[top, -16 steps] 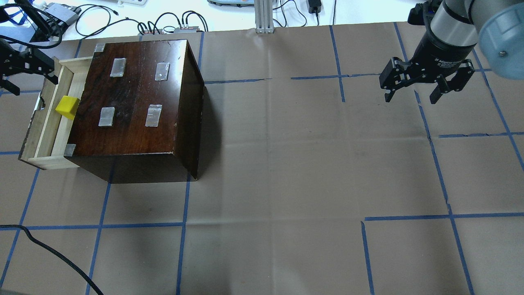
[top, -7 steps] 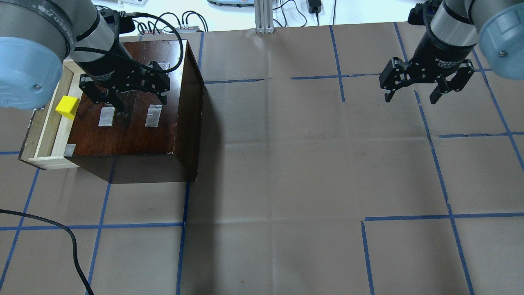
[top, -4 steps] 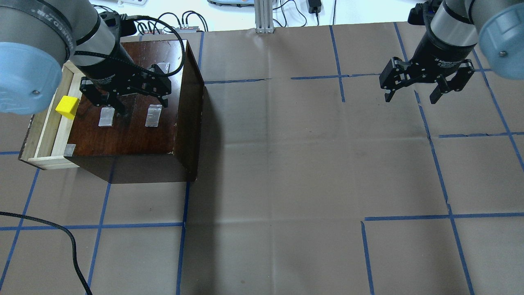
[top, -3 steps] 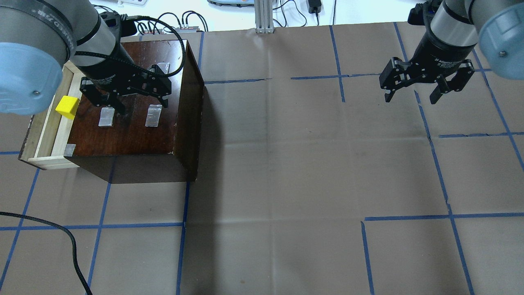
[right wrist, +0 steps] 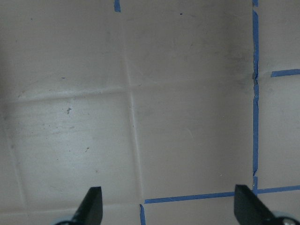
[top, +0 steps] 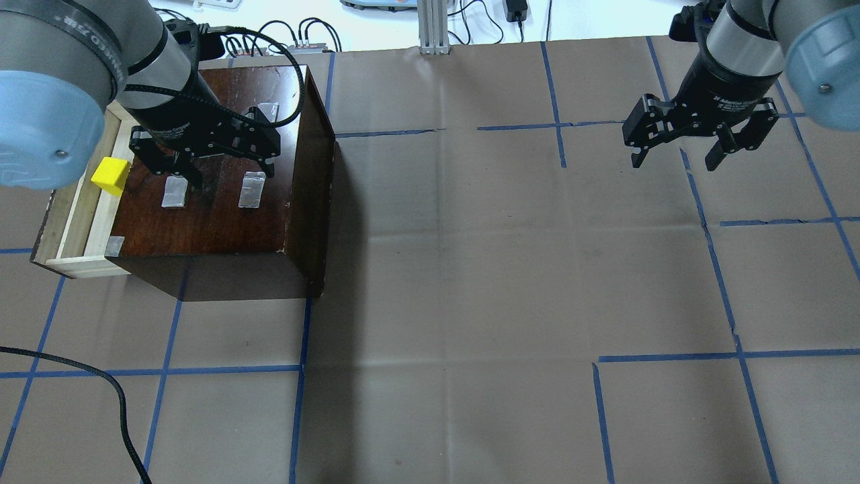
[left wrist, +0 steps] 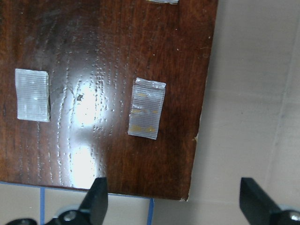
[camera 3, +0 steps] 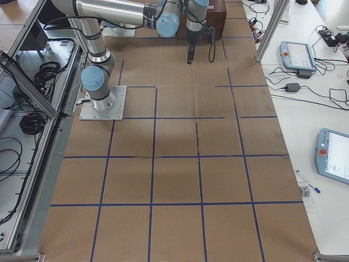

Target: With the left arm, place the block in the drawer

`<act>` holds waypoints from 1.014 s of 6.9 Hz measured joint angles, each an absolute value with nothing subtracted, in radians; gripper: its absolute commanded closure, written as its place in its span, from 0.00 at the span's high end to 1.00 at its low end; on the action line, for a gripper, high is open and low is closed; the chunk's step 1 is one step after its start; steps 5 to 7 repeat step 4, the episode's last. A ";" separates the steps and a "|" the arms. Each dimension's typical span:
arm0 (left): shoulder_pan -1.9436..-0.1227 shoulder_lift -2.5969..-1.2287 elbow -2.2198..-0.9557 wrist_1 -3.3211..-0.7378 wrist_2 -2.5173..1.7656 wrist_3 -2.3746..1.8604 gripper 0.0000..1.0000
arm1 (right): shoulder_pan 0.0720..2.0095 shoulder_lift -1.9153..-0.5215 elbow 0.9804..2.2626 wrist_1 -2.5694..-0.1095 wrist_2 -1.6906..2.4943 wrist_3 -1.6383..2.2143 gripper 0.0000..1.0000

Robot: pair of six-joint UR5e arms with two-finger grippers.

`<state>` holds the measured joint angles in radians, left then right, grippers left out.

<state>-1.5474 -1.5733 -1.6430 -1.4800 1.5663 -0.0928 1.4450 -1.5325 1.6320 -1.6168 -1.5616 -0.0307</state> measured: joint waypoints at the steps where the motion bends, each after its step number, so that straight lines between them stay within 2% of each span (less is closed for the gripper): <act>1: -1.548 -1.573 -1.643 -1.479 1.572 -0.093 0.99 | 1.445 -1.532 1.632 -1.617 -1.562 -0.031 1.00; 7: -1.548 -1.573 -1.642 -1.477 1.573 -0.092 0.99 | 1.445 -1.532 1.631 -1.616 -1.562 -0.031 1.00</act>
